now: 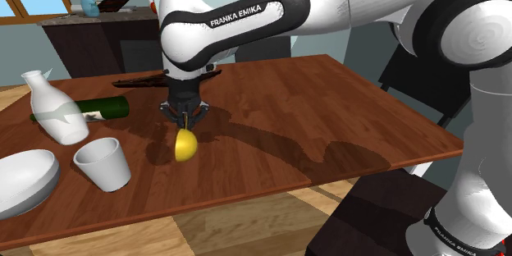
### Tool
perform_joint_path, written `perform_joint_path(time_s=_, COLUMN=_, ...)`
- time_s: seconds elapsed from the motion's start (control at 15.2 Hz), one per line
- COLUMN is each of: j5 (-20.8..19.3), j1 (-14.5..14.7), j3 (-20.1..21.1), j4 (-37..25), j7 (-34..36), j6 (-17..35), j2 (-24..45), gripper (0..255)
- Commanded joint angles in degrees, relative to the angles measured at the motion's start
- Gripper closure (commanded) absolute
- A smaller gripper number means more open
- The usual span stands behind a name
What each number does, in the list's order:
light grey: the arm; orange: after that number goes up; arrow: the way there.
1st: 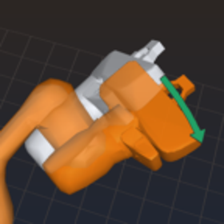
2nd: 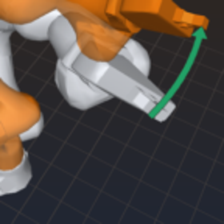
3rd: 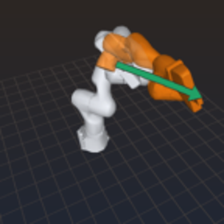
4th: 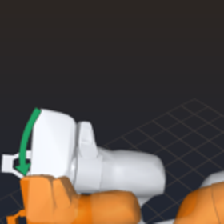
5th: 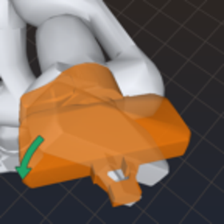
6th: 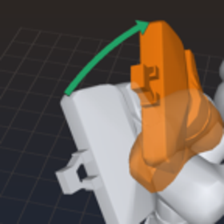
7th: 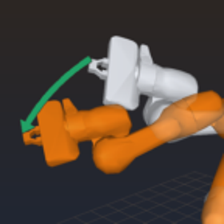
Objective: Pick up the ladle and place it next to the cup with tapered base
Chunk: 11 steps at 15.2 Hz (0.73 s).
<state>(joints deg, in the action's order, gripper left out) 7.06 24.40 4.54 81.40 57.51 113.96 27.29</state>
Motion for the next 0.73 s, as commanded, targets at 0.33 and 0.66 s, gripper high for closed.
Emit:
perform_joint_path(time_s=0.33, j5=0.21, j1=0.0, j3=0.03, j4=3.93, j7=-0.65, j6=4.85, j2=0.92, gripper=255)
perform_joint_path(time_s=0.66, j5=0.34, j1=0.02, j3=0.05, j4=5.95, j7=-1.09, j6=8.06, j2=2.13, gripper=255)
